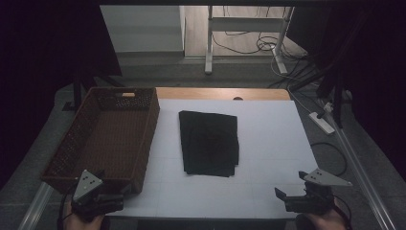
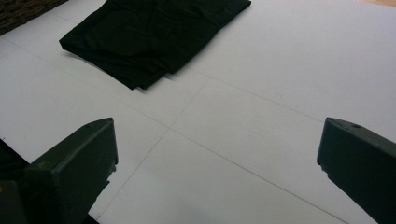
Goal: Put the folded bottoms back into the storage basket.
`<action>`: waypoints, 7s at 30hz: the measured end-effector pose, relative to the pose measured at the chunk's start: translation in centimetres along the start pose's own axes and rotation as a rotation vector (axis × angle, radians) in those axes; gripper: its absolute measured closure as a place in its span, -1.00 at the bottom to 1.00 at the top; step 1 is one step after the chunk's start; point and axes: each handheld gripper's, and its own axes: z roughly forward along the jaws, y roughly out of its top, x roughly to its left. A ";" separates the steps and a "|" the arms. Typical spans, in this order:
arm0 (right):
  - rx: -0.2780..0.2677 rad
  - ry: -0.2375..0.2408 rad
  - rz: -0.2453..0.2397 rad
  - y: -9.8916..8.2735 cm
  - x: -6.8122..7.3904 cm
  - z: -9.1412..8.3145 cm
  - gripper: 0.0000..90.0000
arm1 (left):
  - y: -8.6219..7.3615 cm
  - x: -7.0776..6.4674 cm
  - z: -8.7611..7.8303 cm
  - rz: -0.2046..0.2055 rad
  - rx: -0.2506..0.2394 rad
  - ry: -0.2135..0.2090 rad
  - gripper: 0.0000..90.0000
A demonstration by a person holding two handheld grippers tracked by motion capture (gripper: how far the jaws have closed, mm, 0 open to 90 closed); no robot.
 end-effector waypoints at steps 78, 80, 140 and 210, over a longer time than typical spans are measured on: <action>0.057 0.028 -0.062 0.2 0.4 0.7 -1.00 | 5.2 -2.9 4.4 0.033 0.048 -0.233 -1.00; 0.057 0.028 -0.063 0.2 0.4 0.7 -1.00 | 5.4 -3.2 4.7 0.042 0.050 -0.240 -1.00; 0.064 0.044 -0.081 0.2 0.5 0.7 -1.00 | 9.6 -8.0 15.9 0.138 0.145 -0.371 -1.00; 0.063 0.072 -0.074 0.2 0.4 0.7 -1.00 | 15.2 -1.5 30.1 -0.031 0.222 -0.225 -1.00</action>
